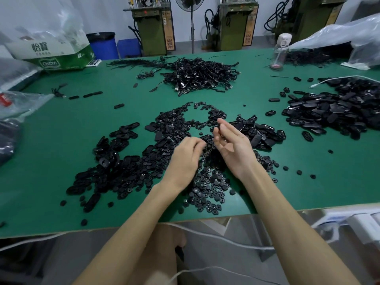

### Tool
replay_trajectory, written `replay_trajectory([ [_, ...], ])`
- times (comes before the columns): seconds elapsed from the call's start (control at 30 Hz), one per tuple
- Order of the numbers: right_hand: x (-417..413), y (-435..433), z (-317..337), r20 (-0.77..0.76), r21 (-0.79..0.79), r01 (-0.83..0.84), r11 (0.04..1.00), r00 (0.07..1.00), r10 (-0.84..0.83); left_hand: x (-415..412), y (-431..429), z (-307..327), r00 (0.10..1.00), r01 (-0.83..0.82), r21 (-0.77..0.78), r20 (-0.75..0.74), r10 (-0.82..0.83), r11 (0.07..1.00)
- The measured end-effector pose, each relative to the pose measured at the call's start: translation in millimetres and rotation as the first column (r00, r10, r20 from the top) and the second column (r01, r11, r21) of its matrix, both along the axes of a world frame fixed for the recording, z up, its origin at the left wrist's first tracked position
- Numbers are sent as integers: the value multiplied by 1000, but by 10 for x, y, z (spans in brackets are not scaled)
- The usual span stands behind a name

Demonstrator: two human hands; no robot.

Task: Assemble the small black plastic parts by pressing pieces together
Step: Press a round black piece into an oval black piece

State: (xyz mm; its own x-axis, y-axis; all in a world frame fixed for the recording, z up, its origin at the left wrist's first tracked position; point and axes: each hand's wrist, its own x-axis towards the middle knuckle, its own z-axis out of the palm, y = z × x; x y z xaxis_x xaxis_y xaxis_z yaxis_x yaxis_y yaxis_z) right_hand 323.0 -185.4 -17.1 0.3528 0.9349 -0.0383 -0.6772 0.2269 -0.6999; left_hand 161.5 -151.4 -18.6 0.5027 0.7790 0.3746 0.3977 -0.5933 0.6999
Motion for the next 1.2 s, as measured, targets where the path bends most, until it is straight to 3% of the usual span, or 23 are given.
replay_trajectory([
  [0.13, -76, 10, -16, 168, -27, 11, 1000, 986, -7, 40, 177, 31, 955, -13, -351, 274, 116, 936],
  [0.33, -91, 26, -60, 381, -20, 50, 999, 924, -38, 79, 327, 60, 893, 123, -527, 429, 139, 841],
  [0.47, -104, 25, -68, 410, -17, 34, 999, 912, -24, 54, 357, -13, 827, 280, -544, 555, 89, 791],
  [0.67, -120, 19, -46, 394, -11, -10, 1000, 919, 14, 27, 350, -56, 805, 381, -535, 593, 14, 754],
  [1.2, -132, -20, -31, 324, 19, -14, 1000, 946, 7, 11, 322, -71, 744, 376, -547, 660, 109, 748],
])
